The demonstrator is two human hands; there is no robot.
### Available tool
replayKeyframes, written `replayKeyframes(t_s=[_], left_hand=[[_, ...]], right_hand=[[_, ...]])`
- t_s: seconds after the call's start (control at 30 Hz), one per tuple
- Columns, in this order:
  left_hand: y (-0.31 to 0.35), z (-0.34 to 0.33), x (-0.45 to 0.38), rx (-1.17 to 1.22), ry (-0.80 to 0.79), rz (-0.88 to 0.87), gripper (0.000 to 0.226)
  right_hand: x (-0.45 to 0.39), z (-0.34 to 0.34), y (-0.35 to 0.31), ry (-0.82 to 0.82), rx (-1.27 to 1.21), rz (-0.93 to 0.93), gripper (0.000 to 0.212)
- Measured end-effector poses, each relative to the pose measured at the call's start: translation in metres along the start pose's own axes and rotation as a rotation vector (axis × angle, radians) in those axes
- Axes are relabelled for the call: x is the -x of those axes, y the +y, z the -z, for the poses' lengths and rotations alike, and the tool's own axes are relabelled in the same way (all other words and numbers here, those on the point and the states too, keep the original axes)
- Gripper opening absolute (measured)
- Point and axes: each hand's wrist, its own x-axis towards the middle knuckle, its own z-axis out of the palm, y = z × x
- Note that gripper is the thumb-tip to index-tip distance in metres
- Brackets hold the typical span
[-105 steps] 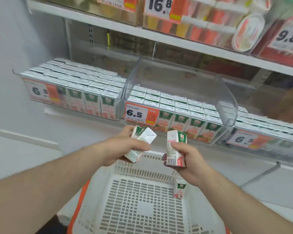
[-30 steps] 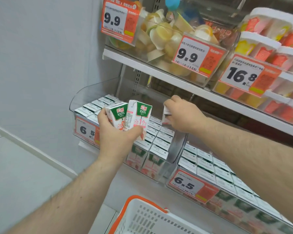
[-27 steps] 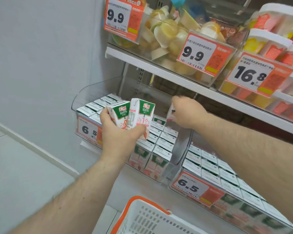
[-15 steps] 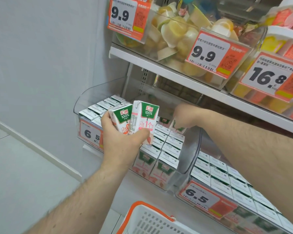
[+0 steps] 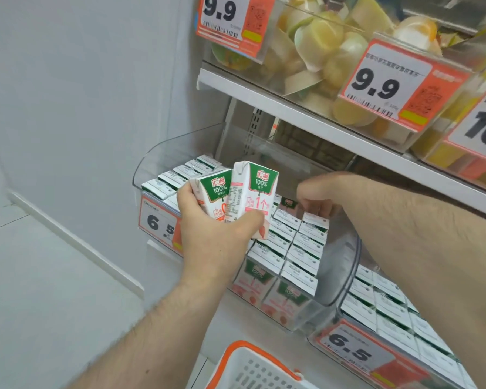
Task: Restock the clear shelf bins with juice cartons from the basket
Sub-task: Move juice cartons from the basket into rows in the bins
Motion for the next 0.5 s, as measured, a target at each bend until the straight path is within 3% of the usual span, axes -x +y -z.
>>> replayKeyframes(t_s=[0.1,0.27,0.5], left_hand=[[-0.001,-0.001,-0.002,-0.006,-0.001,0.015,0.065],[-0.002,-0.004,-0.003,-0.010,0.030,0.029,0.070],[-0.001,-0.002,-0.002,-0.014,-0.009,0.035,0.064]], right_hand=[[-0.017,-0.007,-0.007,0.175,0.012,0.070,0.029],[-0.044,-0.024,-0.018,0.034,-0.044,0.127,0.029],[-0.046,-0.020,-0.008,0.136,0.016,0.083,0.024]])
